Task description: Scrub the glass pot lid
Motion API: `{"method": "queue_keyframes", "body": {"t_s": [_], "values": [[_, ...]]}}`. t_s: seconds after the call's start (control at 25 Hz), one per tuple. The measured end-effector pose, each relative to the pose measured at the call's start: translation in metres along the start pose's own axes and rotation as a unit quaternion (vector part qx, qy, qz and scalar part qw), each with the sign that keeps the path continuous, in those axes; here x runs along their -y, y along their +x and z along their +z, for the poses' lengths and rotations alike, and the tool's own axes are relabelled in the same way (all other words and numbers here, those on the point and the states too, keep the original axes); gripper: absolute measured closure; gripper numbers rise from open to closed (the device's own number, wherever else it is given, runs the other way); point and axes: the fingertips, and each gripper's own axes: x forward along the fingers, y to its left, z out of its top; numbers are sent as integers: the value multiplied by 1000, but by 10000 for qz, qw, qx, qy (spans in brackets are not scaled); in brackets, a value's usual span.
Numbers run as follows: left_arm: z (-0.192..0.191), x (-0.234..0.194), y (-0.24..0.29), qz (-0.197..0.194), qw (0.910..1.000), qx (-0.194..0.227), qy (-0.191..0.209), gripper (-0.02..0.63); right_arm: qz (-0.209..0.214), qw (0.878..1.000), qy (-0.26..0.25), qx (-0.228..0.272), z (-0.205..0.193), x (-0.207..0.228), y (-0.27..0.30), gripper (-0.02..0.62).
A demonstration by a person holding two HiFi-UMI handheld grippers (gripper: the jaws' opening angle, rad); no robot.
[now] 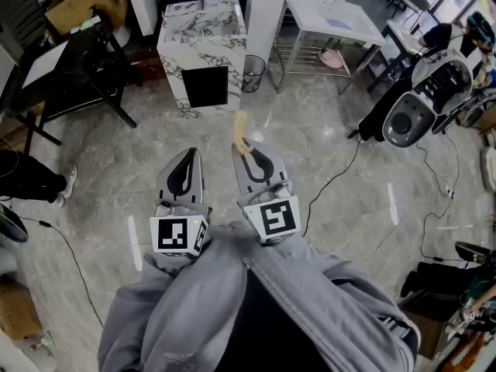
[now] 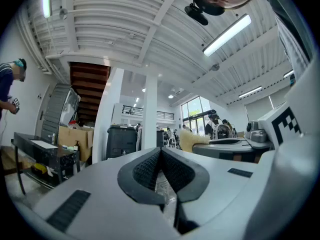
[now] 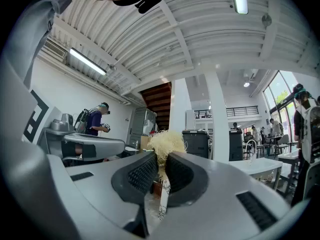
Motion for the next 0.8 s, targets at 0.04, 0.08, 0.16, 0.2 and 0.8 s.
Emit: {"method": "queue_keyframes", "body": {"t_s": [0.04,0.08,0.16,0.2,0.8], "values": [[-1,1,1,8,10000,4,11,591,12,10000,-17,6,-2,1,0,546],[-3,2,3,15,10000,6,20,591,20,10000,-19,6,-4,3,1,546],[-4,6,7,22,10000,0,32,592,15,10000,55,-28,-8,7,0,546],[-5,8,9,24,10000,-7,34,592,14,9999,90,-47,-9,10,0,546],[-25,22,44,131,9998,-130,7,591,109,9987,490,55,-27,53,8,546]]}}
